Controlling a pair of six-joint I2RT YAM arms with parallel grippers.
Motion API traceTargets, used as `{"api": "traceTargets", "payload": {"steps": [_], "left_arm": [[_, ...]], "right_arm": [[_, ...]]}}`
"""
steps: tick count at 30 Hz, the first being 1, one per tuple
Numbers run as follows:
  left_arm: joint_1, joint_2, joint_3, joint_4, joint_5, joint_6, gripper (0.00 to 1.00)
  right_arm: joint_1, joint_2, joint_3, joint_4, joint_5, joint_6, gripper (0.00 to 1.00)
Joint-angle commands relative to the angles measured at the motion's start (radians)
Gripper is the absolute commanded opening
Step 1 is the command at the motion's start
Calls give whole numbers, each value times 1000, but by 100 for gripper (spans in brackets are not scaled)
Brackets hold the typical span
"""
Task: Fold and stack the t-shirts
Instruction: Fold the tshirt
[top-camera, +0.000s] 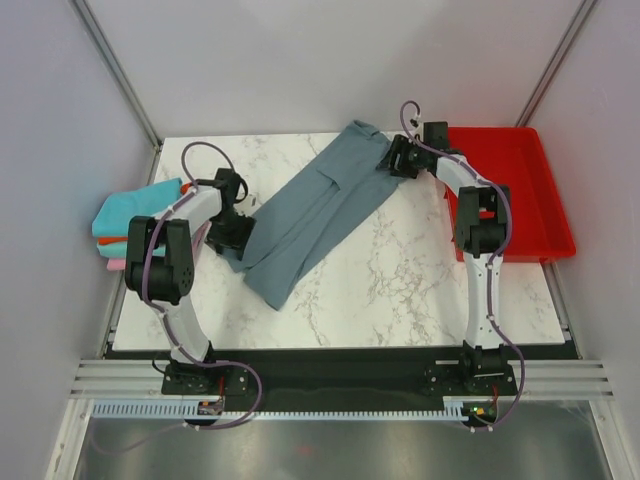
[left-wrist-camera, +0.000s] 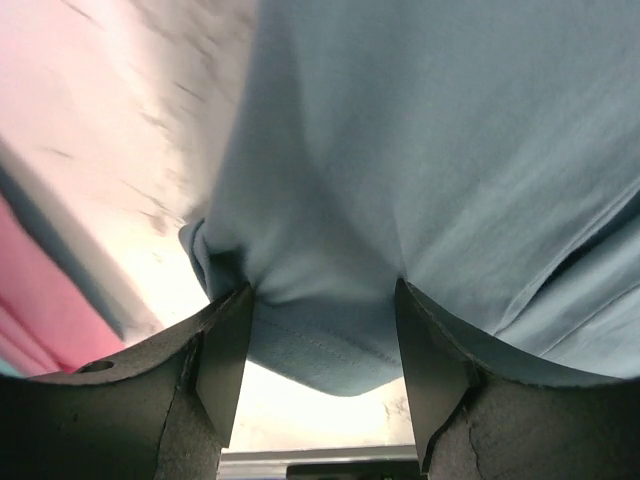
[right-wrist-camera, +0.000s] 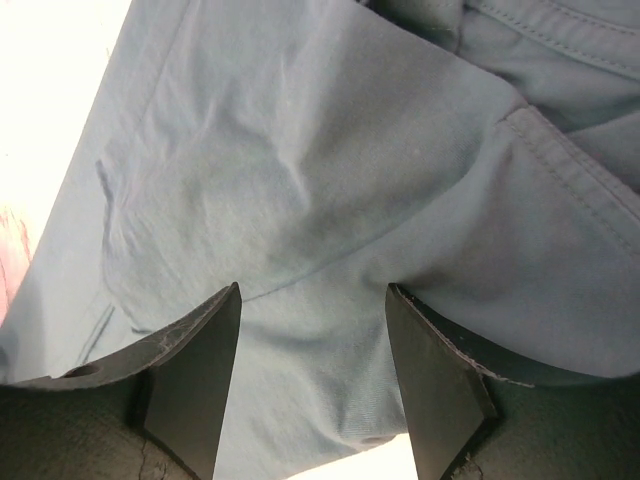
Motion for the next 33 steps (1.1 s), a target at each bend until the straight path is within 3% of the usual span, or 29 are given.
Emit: {"api": "traceTargets", "payload": {"steps": [1,14,24,33], "left_arm": [[-34,-75,-68,-28,-21,5,67],[-152,-213,-218,-67,41,8,68],[-150,-199,61,-93,42,27,71],[-100,-87,99,-49,44,-11,72]], "right_arm": [[7,105,59,-9,56,12,69],[81,163,199,66,59,36,72],[52,-103,34,35,24,-13,73],[19,-193,-147,14,-32,41,74]]}}
